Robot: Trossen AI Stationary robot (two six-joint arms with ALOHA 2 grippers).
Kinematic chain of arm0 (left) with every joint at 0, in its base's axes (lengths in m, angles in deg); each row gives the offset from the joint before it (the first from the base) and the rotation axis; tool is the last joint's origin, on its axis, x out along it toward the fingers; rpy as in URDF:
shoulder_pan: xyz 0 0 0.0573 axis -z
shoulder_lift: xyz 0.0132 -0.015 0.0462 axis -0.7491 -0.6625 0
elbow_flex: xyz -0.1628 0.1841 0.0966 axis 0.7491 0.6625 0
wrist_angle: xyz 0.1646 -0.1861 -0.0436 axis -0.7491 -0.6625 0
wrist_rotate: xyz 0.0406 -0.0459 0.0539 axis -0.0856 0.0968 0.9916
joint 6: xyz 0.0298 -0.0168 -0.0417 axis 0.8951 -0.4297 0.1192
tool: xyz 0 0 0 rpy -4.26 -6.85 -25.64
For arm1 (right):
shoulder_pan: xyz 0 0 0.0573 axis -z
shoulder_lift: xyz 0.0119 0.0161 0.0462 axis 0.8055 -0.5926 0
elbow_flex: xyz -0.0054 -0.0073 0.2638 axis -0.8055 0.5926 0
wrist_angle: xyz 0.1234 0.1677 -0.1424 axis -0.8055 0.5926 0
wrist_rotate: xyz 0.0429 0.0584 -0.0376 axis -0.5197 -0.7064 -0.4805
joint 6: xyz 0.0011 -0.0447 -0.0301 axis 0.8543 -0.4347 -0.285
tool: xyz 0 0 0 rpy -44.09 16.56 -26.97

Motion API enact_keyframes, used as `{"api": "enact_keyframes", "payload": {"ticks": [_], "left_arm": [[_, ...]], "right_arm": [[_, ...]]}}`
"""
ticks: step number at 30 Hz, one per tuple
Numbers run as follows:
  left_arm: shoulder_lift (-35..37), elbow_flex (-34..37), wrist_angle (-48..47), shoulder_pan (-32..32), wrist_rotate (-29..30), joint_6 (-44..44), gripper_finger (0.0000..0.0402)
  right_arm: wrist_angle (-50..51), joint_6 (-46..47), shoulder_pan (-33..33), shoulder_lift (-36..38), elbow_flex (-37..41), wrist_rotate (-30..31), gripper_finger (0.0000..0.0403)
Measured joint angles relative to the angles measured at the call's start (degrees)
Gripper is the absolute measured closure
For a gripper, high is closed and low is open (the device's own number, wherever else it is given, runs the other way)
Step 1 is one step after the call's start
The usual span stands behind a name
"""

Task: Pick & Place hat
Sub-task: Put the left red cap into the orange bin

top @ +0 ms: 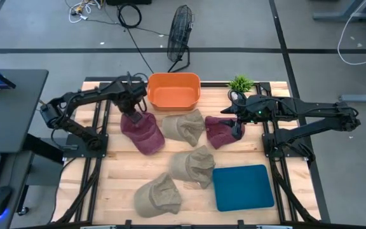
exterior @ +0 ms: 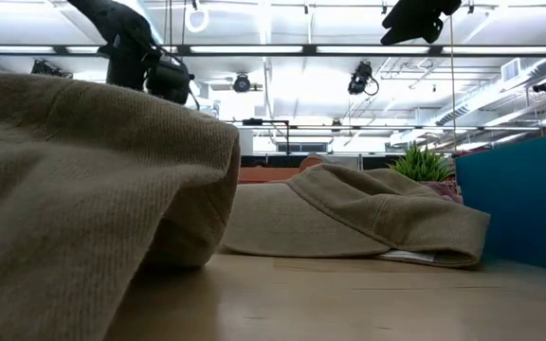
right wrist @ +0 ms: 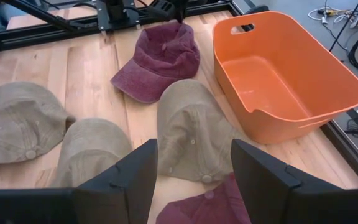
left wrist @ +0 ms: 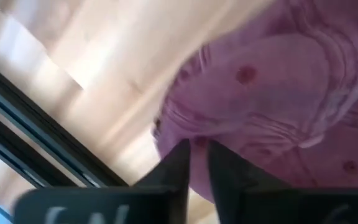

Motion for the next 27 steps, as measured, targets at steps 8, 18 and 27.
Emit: {"api": "enact_keyframes", "payload": {"ticks": [8, 18, 27], "left_arm": [[-0.55, 0.69, 2.91, -2.67, -0.22, 11.81, 0.0188], [-4.23, 0.67, 8.07, -4.12, -3.71, 16.18, 0.0149], [-11.83, 0.76, 5.90, -3.47, -4.70, 16.22, 0.0216]], "right_arm": [[-0.01, 1.02, -0.07, 0.00, 0.00, -0.76, 0.0193], [0.00, 1.00, -0.07, 0.00, -0.02, -1.45, 0.0193], [0.26, 1.00, -0.07, 0.00, -0.02, -1.42, 0.0193]]}}
